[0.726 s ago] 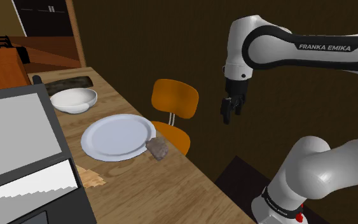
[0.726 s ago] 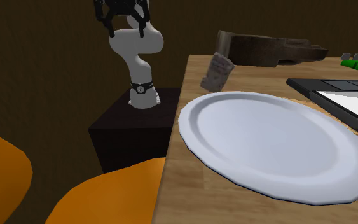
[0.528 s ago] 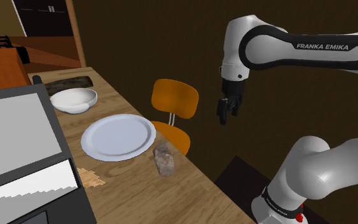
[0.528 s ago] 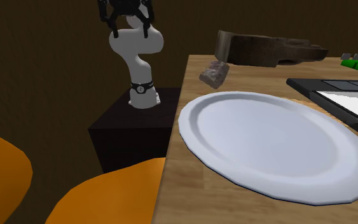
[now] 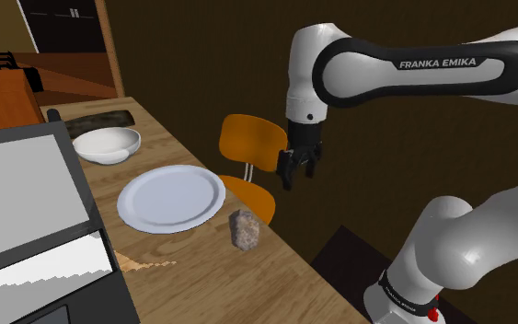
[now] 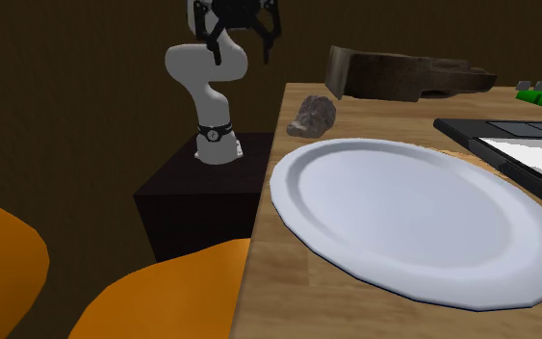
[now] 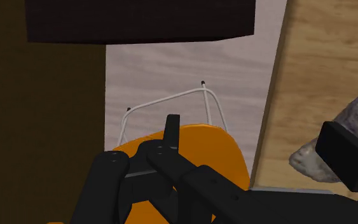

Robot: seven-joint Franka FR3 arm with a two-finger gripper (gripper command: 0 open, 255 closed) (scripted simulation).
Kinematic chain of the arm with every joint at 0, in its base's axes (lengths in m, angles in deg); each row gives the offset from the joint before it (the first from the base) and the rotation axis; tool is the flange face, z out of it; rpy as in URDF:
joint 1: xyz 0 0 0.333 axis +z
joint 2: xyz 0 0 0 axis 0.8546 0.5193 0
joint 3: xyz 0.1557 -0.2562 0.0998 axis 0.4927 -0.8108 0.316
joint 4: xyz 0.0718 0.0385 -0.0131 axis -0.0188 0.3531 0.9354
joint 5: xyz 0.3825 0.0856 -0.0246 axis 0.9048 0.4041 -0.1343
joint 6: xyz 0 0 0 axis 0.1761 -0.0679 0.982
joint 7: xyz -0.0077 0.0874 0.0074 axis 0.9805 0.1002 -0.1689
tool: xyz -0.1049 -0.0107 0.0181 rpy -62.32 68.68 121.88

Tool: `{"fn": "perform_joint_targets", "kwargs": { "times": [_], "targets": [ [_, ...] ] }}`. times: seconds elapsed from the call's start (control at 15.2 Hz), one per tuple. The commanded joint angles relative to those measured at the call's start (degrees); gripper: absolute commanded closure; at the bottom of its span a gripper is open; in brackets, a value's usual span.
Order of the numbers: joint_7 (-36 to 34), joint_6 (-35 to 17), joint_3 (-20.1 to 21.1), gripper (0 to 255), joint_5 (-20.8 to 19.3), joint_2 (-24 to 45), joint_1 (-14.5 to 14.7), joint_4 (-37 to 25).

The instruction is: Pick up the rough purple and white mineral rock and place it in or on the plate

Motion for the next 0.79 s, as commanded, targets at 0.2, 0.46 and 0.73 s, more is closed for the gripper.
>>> {"fn": "perform_joint_targets", "kwargs": {
  "times": [0.2, 0.46, 0.73],
  "targets": [
    [-6.4, -3.9, 4.7, 0, 2.8, 7.3, 1.1, -5.4],
    [-11.4, -6.6, 8.2, 0, 3.5, 13.9, 1.7, -10.9],
    [-16.8, -9.0, 11.4, 0, 2.8, 21.1, 2.4, -17.4]
  ]
}}
